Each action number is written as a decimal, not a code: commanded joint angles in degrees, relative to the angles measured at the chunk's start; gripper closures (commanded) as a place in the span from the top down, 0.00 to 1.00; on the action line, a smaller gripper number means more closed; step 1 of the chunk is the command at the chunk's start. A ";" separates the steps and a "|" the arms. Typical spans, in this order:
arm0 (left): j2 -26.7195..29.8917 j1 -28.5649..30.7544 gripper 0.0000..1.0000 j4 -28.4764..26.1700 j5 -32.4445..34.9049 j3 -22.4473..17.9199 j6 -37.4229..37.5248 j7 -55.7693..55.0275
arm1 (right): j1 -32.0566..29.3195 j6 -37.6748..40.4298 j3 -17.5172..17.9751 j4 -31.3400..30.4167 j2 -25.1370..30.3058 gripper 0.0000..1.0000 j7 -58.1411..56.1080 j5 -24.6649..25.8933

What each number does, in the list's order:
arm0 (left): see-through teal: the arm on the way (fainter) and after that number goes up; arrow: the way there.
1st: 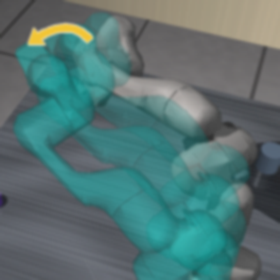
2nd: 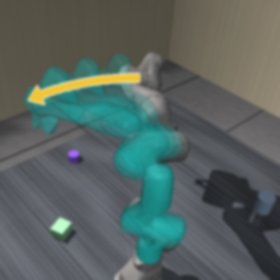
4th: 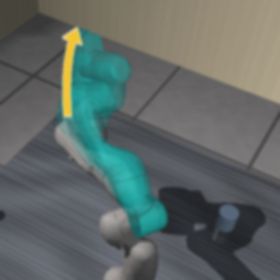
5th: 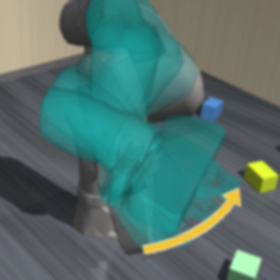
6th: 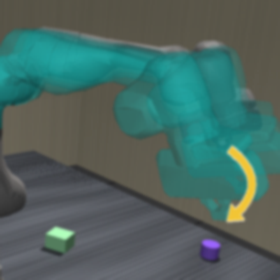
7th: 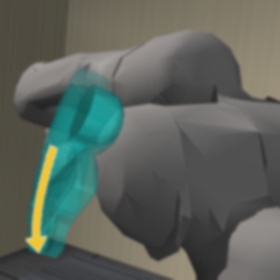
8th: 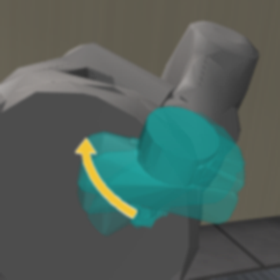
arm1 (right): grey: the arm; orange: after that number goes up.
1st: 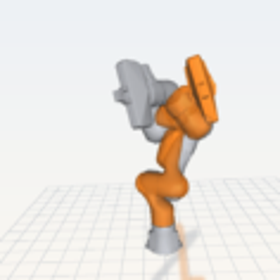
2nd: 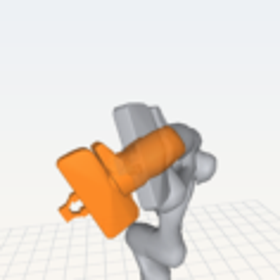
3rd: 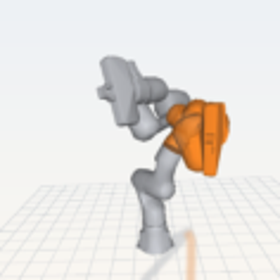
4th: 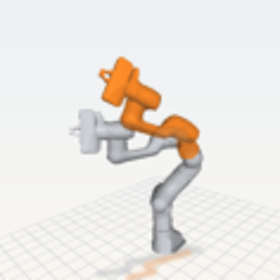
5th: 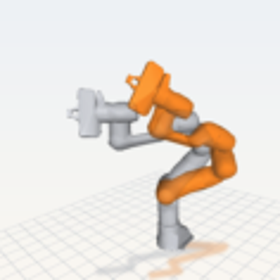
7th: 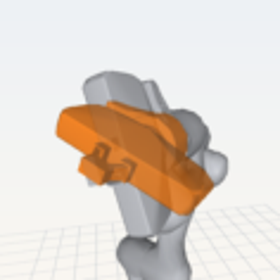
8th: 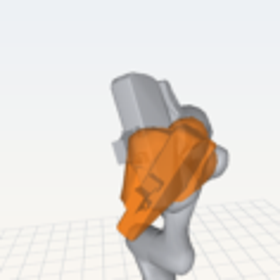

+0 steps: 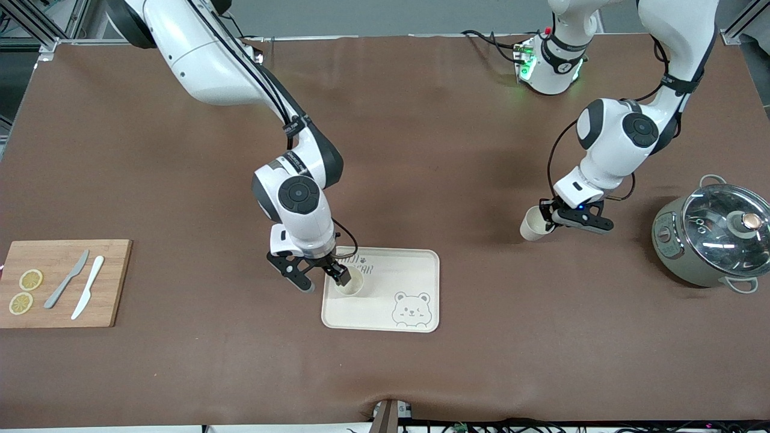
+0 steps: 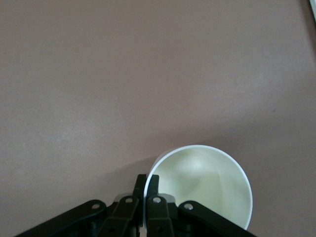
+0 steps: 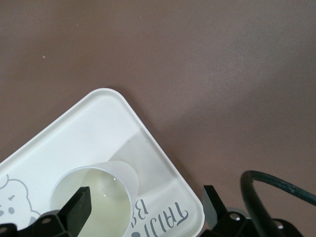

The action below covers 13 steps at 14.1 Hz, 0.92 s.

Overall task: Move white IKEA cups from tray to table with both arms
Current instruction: 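Close the right gripper on the second cup's rim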

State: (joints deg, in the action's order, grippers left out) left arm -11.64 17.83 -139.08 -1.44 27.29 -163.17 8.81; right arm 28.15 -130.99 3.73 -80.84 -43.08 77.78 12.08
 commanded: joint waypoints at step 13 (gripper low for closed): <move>3.20 9.24 0.00 -7.43 -1.55 1.80 -3.12 11.41 | 2.08 -3.04 -0.47 1.74 -4.38 1.00 1.33 1.54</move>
State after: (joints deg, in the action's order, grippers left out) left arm -10.56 26.18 -144.57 -1.44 27.66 -165.53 19.02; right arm 29.76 -134.34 3.70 -80.60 -46.77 77.92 12.18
